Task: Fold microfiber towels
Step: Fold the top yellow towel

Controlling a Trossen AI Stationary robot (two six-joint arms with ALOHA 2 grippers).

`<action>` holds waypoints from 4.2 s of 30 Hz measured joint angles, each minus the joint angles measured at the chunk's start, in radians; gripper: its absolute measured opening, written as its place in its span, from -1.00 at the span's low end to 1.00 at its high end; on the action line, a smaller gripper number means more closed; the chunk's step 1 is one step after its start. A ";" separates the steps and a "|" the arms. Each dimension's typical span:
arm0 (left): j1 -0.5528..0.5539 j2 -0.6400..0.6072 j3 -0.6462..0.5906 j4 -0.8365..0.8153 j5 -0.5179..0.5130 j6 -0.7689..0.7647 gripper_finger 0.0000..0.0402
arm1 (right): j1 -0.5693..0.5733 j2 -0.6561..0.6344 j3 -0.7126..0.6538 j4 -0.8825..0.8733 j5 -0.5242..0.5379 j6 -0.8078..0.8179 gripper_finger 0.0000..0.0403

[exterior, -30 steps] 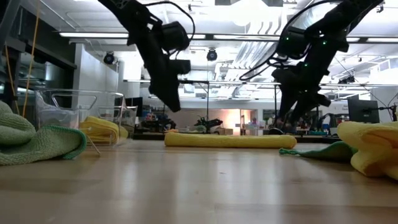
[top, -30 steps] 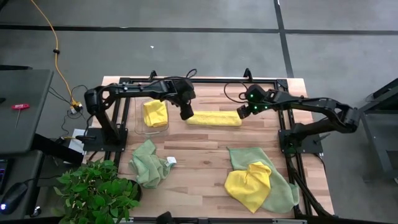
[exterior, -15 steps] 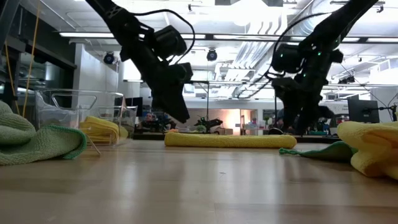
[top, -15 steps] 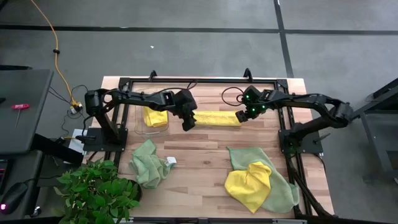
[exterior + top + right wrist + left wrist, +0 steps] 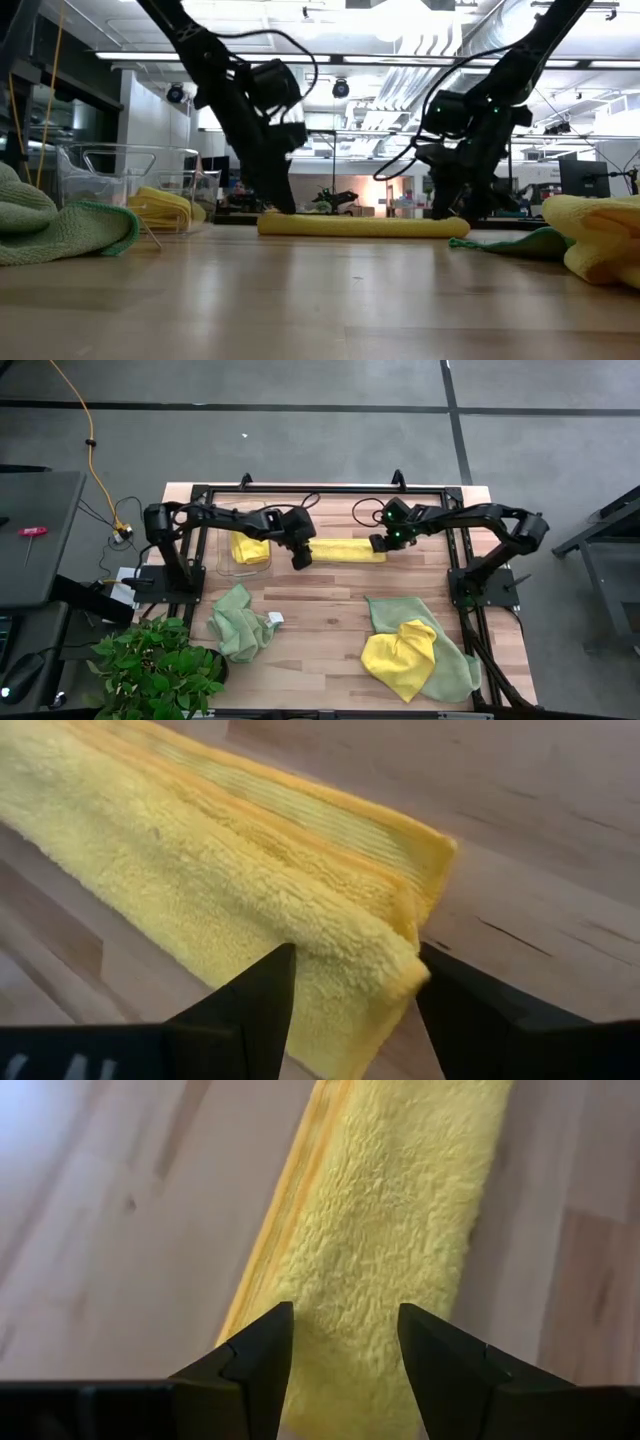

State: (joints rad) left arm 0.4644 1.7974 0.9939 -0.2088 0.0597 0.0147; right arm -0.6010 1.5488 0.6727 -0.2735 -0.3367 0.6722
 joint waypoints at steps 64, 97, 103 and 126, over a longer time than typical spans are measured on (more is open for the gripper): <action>-0.127 0.196 0.146 0.111 -0.130 0.059 -0.93 | 0.017 -0.463 -0.001 -0.307 0.101 0.110 -1.00; -0.145 0.224 0.146 0.233 -0.094 0.068 -1.00 | 0.168 -0.197 0.000 0.233 0.154 0.394 -1.00; -0.144 0.224 0.146 0.233 -0.098 0.068 -1.00 | 0.195 -0.103 0.000 0.291 0.132 0.426 -1.00; -0.143 0.223 0.146 0.228 -0.128 0.102 -1.00 | 0.224 0.031 0.000 0.479 0.187 0.533 -0.99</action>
State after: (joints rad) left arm 0.3210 2.0201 1.1400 0.0196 -0.0681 0.1164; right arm -0.3767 1.5803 0.6731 0.2052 -0.1495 1.2056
